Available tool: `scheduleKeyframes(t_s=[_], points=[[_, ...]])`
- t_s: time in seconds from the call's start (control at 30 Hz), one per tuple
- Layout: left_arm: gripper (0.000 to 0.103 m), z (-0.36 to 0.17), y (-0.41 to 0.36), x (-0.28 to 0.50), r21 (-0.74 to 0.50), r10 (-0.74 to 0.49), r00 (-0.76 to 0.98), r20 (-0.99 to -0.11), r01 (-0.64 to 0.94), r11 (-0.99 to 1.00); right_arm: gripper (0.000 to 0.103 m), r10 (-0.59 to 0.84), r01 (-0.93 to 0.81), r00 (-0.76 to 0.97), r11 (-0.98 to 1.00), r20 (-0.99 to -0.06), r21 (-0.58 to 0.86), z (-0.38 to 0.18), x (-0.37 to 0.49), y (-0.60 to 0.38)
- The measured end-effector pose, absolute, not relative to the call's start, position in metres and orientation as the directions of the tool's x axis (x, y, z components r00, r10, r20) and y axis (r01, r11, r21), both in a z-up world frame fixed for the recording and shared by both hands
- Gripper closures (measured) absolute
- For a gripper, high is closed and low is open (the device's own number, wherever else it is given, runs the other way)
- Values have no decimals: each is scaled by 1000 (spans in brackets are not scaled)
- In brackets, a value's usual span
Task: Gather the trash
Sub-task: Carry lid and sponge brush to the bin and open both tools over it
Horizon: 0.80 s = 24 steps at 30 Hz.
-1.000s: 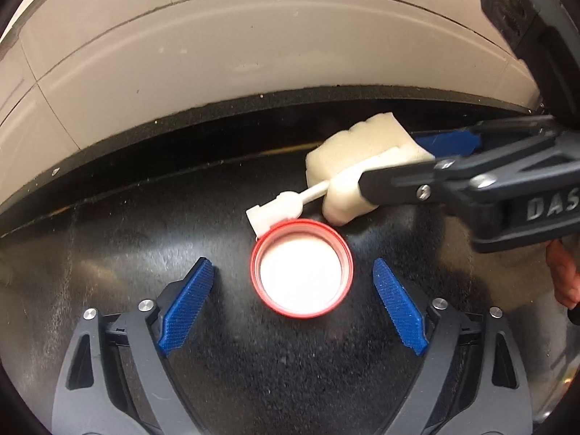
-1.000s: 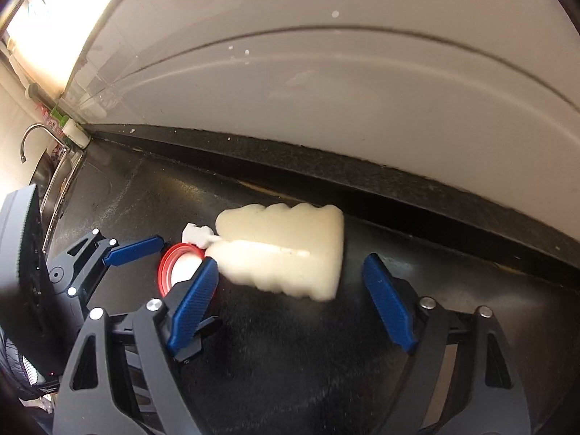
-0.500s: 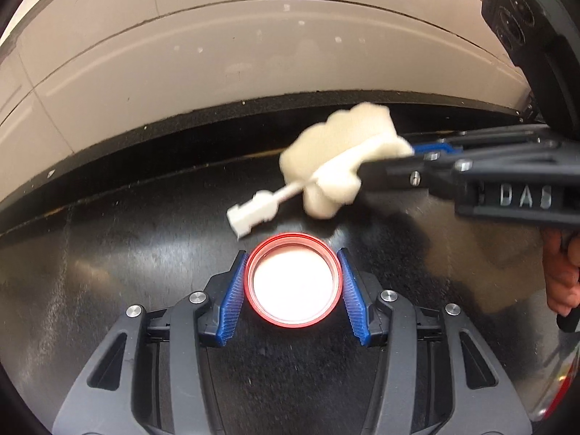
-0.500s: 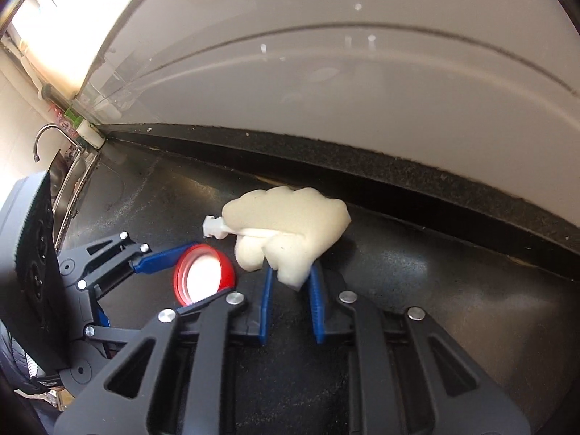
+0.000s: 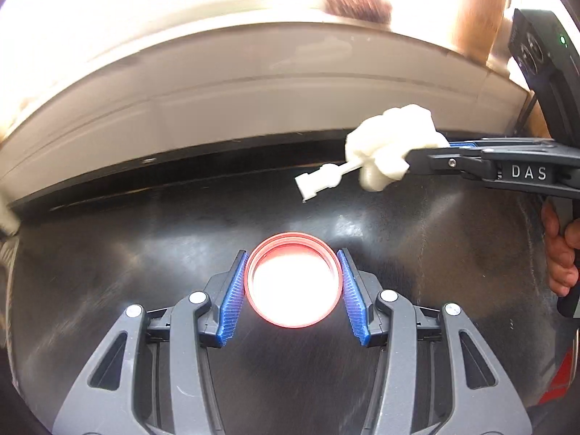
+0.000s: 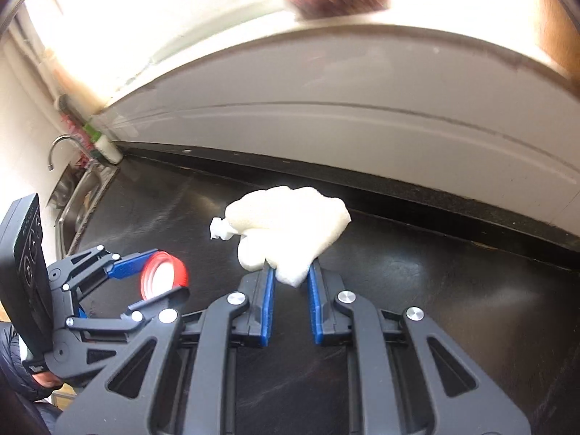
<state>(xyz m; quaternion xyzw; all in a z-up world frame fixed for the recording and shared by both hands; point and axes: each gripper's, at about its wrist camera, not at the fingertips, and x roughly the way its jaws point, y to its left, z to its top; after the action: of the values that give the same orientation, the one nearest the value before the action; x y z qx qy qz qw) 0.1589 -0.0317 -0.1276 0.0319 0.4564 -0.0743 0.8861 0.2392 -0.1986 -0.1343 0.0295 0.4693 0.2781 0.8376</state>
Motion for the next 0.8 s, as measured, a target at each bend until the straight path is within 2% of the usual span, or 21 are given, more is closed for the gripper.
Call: scheduleKeyframes(t_s=[0.33, 0.57, 0.8], points=[[55, -92, 49, 31, 0, 58, 603, -795, -95, 995, 86, 588, -612, 361, 735, -724, 292, -86, 154, -117], [55, -87, 146, -75, 24, 226, 547, -806, -351, 936, 86, 665, -778, 200, 554, -719, 297, -82, 66, 6], [55, -85, 232, -204, 34, 379, 450, -809, -608, 793, 86, 687, -903, -17, 301, -726, 307, -84, -32, 140]])
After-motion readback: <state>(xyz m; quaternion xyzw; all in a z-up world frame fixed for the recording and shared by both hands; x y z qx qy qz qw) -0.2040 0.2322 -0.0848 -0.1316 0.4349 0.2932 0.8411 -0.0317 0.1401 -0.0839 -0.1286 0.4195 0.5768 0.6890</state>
